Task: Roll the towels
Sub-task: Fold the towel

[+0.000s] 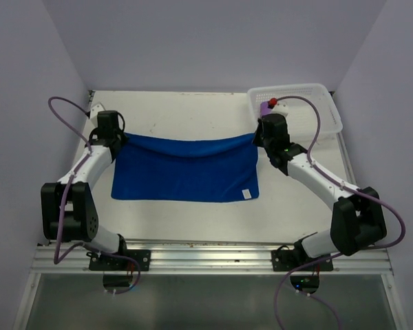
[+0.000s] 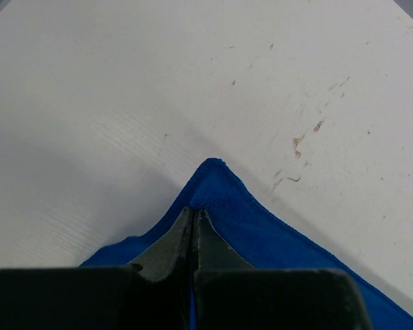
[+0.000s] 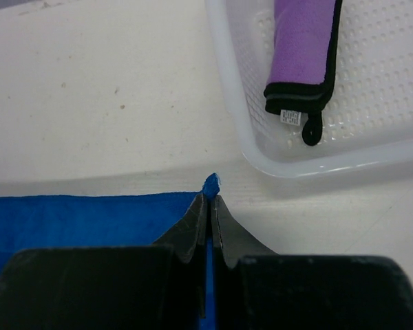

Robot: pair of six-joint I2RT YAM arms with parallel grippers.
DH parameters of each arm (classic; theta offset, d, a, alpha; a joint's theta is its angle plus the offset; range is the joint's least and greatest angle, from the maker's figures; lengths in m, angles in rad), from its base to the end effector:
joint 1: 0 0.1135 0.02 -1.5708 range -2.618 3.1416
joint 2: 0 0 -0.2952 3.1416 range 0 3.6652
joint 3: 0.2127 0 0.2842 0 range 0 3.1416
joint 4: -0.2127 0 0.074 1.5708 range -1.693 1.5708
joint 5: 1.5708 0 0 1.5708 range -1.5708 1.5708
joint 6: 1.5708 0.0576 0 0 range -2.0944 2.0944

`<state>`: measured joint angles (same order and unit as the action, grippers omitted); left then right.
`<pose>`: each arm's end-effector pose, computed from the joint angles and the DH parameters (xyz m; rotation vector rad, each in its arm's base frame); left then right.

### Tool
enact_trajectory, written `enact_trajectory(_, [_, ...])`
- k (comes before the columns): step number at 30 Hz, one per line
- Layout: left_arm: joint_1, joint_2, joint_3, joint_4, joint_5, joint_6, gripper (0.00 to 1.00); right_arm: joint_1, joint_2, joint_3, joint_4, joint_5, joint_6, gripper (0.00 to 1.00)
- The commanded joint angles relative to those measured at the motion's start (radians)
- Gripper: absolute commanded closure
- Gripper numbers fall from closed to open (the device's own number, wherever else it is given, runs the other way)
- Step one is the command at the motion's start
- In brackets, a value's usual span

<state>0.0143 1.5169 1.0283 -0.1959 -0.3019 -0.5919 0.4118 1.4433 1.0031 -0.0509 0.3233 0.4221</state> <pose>0.3772 0.0225 0.2493 -0.8131 2.0647 0.0235 0.3489 0.1324 0.2816 0.2088 2.0289 0.1899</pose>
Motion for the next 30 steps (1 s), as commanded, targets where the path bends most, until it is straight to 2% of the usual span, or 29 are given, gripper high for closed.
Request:
enact_trajectory(1, [0.024,-0.067,-0.039,0.069,-0.003,-0.042,1.00,-0.004,-0.046,-0.008,0.120,0.019,0.009,1.00])
enact_trajectory(5, [0.032,-0.115,-0.088,0.098,-0.005,-0.051,1.00,-0.004,-0.034,-0.003,0.145,0.002,0.018,1.00])
enact_trajectory(18, [0.069,-0.204,-0.208,0.135,0.058,-0.114,1.00,-0.004,-0.107,-0.047,0.028,-0.062,0.035,1.00])
enact_trajectory(30, [0.069,-0.375,-0.352,0.089,0.001,-0.174,1.00,-0.002,-0.181,-0.149,-0.061,-0.177,0.067,1.00])
